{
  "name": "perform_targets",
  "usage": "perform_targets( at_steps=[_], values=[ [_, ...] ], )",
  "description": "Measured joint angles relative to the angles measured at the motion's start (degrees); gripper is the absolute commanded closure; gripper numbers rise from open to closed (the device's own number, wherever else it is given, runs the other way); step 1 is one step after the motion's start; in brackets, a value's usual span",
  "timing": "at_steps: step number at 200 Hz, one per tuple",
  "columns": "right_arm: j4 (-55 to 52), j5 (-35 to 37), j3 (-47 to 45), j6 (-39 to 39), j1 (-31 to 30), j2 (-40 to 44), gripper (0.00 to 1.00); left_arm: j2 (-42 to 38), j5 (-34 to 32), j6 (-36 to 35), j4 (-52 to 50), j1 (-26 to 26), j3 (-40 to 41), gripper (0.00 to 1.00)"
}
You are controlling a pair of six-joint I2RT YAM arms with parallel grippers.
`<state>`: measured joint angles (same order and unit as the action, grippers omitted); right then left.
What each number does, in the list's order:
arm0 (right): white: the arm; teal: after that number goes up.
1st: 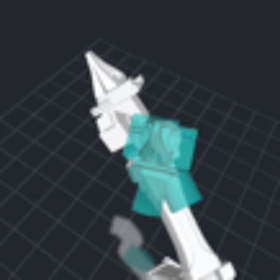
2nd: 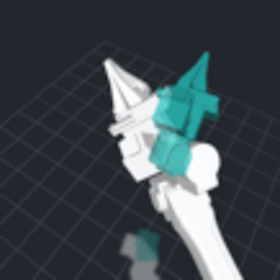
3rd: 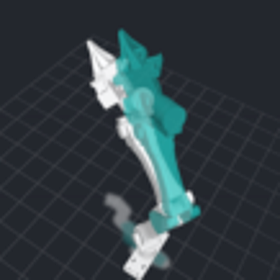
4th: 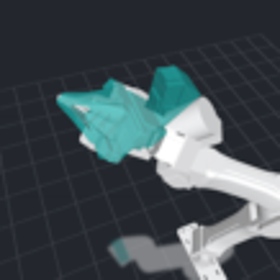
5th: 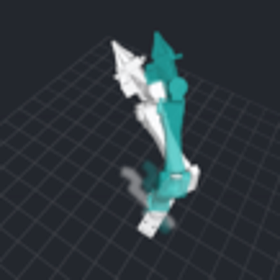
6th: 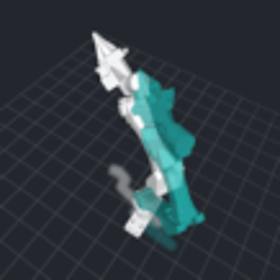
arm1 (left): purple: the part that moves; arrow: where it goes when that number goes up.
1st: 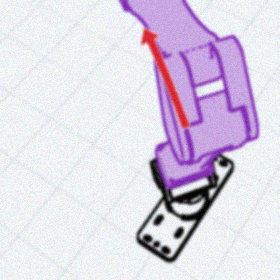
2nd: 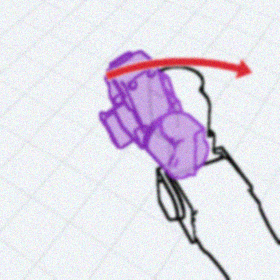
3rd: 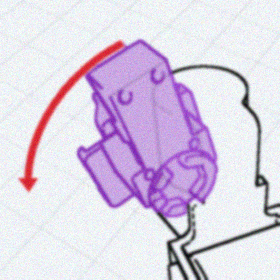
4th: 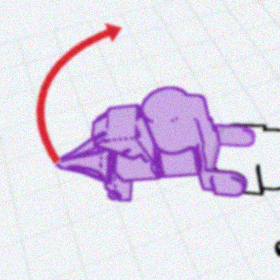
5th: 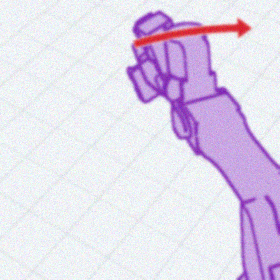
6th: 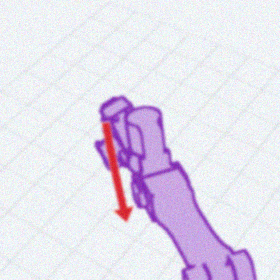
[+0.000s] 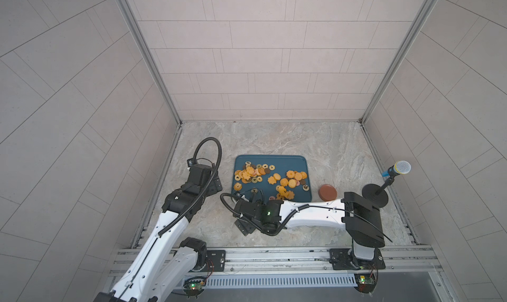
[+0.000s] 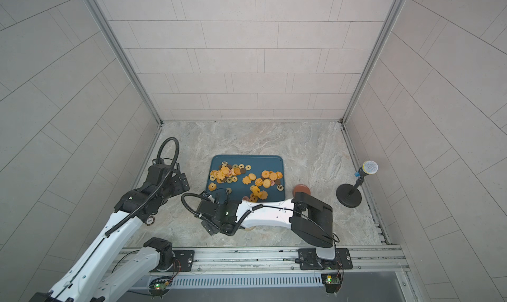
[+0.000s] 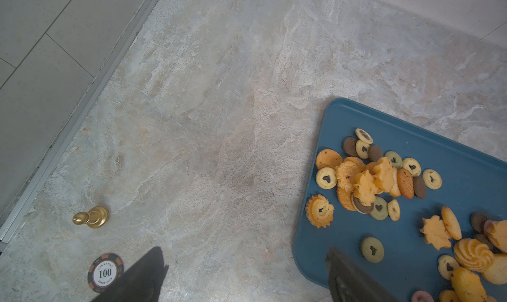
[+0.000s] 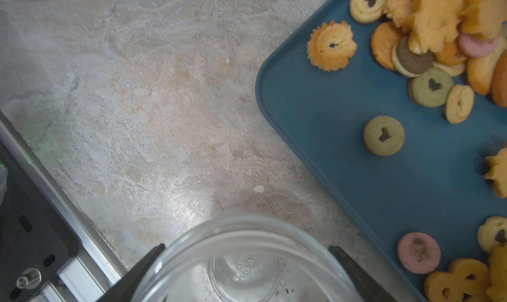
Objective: Pour the cookies out of the jar
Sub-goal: Place the jar at the center of the board.
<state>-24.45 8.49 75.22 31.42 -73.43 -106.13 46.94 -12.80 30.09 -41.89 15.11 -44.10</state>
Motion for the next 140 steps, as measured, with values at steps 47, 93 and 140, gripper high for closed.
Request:
perform_targets(
  at_steps=[47, 93, 140],
  values=[
    [0.33, 0.57, -0.02, -0.07, 0.04, -0.09, 1.0, 0.13, 0.85, 0.0, 0.02, 0.0, 0.0, 0.05],
    [1.42, 0.07, -0.35, 0.11, 0.81, -0.87, 0.74, 0.26, 1.27, -0.02, 0.04, 0.0, 0.0, 0.05],
    [4.17, -0.11, -1.75, 0.39, 1.22, -0.59, 0.0, 0.26, 1.81, -0.07, 0.04, 0.0, 0.0, 0.05]
  ],
)
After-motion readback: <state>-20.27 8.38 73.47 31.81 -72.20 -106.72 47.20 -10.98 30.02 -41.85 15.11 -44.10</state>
